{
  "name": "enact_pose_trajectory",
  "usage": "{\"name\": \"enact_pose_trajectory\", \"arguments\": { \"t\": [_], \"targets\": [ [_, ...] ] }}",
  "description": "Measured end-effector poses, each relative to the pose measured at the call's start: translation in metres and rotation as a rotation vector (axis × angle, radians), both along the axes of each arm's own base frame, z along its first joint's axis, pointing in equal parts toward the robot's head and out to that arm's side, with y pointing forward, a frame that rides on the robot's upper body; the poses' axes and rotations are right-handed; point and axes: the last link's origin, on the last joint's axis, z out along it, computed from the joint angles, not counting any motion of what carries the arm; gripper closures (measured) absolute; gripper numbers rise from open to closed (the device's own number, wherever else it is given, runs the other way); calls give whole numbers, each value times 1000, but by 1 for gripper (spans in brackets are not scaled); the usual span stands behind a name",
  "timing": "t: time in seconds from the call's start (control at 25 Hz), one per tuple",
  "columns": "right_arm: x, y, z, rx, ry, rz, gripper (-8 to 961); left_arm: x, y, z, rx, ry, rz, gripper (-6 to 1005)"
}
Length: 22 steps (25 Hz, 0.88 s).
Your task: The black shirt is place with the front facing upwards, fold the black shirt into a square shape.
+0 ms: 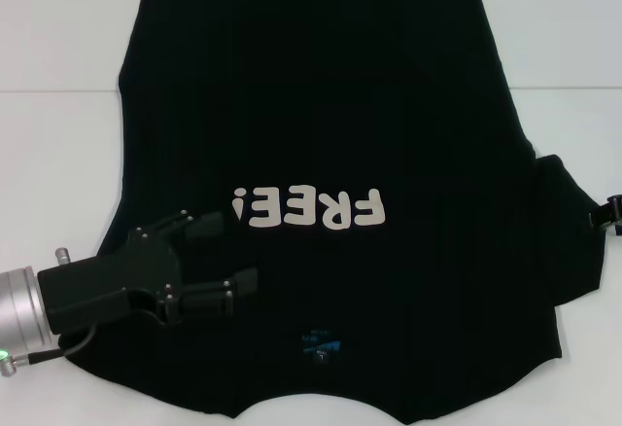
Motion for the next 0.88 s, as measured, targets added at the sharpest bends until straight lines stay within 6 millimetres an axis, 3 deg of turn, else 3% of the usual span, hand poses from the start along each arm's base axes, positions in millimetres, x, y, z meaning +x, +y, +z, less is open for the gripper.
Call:
{"name": "enact_pose_trajectory", "arguments": {
  "t": [0.88],
  "targets": [
    [-11,2,-11,-34,12,19,436,0,0,1,1,1,-4,49]
  ]
}}
